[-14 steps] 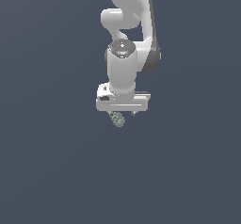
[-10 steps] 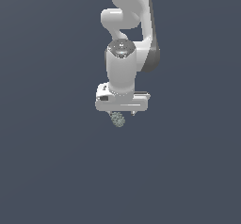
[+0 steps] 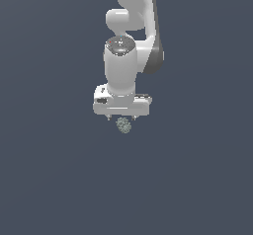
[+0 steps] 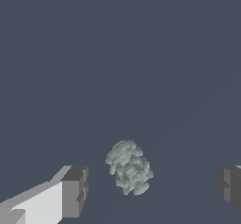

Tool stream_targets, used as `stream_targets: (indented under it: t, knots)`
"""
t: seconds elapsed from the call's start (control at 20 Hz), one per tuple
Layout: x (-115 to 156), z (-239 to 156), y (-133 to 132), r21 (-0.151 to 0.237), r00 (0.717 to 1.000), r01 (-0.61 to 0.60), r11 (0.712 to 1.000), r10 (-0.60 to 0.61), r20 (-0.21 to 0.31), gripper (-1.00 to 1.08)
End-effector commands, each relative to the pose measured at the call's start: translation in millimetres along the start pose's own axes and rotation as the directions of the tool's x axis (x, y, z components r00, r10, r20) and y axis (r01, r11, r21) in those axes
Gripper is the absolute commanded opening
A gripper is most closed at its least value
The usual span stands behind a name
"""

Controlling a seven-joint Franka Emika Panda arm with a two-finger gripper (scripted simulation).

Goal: Pick up the object and move it to a goal position.

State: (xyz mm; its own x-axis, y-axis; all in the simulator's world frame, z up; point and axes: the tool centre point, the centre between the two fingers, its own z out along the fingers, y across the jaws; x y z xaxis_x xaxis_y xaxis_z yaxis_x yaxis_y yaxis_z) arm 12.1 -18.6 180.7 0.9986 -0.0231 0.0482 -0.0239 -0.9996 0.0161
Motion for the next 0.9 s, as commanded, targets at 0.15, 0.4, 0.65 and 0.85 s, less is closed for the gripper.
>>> stream_targets:
  t: [0.15, 0.4, 0.65, 0.85]
  knots:
    - [-2.4, 4.5, -0.8, 0.001, 1.0, 0.024, 1.0, -0.024, 0.003, 1.0]
    - [-7.8, 14.1, -0.5, 0.002, 0.997, 0.08, 0.997, -0.08, 0.008, 1.0]
    - [-16.8, 29.3, -0.6, 0.005, 0.986, 0.168, 0.986, -0.169, 0.015, 1.0]
    - [-27.0, 45.1, -1.1, 0.011, 0.965, 0.262, 0.965, -0.262, 0.022, 1.0]
